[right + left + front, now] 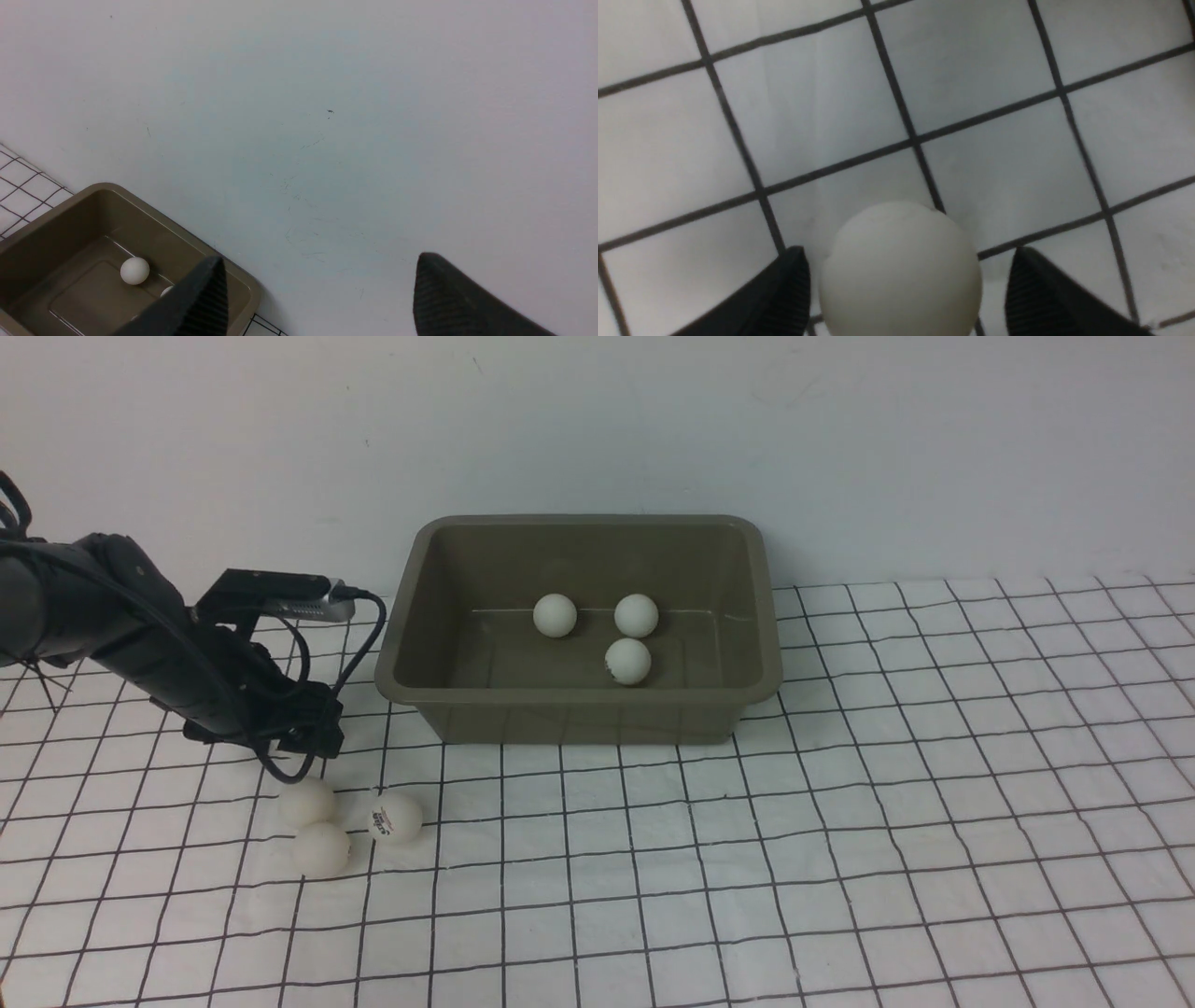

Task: Put the table tennis balls into the box on the white checkered tablecloth.
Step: 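Reach for and grasp a ping pong ball on the table beside the basket, then drop the ball into the bin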

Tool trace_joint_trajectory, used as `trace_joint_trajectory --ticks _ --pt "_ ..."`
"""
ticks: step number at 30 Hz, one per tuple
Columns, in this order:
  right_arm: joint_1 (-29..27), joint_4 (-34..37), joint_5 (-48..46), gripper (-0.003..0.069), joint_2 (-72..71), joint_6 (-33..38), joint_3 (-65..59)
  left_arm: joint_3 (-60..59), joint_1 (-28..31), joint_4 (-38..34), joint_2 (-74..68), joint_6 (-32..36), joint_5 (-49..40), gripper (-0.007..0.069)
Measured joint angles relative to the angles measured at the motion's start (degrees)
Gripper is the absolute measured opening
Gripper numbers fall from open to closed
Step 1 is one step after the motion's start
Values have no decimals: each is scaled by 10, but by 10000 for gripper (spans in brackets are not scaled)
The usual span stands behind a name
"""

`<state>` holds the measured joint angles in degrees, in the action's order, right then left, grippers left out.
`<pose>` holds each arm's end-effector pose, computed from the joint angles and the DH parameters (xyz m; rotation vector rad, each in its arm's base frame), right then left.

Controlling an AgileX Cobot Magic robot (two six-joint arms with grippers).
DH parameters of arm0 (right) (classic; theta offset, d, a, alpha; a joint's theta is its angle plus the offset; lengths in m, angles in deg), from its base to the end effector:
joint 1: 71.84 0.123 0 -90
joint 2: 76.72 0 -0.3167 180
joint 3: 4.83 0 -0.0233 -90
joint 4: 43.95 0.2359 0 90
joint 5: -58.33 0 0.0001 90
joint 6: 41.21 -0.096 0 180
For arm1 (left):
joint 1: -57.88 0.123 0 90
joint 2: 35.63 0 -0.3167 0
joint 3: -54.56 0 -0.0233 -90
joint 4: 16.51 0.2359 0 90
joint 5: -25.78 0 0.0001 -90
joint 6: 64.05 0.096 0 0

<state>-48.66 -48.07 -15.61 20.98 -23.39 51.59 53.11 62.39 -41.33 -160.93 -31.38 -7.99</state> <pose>0.2482 0.0991 0.5887 -0.6811 1.8903 -0.0224 0.4213 0.0107 0.1724 0.2315 2.7104 -0.2443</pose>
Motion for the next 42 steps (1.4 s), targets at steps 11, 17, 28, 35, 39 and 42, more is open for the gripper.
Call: trace_joint_trajectory --ticks 11,17,28,35,39,42 --pt "0 -1 0 486 0 0 0 63 0 -8 -22 -1 -50 346" --pt "0 -6 0 482 0 0 0 142 0 21 -14 -42 -147 346" --pt "0 -15 0 475 0 0 0 308 -45 82 29 -121 -253 346" --pt "0 -15 0 475 0 -1 0 309 -154 102 12 -121 -212 346" --pt "0 -15 0 475 0 -3 0 309 -193 131 -13 -124 -193 346" --pt "0 -15 0 475 0 -5 0 309 -208 150 -39 -125 -185 346"
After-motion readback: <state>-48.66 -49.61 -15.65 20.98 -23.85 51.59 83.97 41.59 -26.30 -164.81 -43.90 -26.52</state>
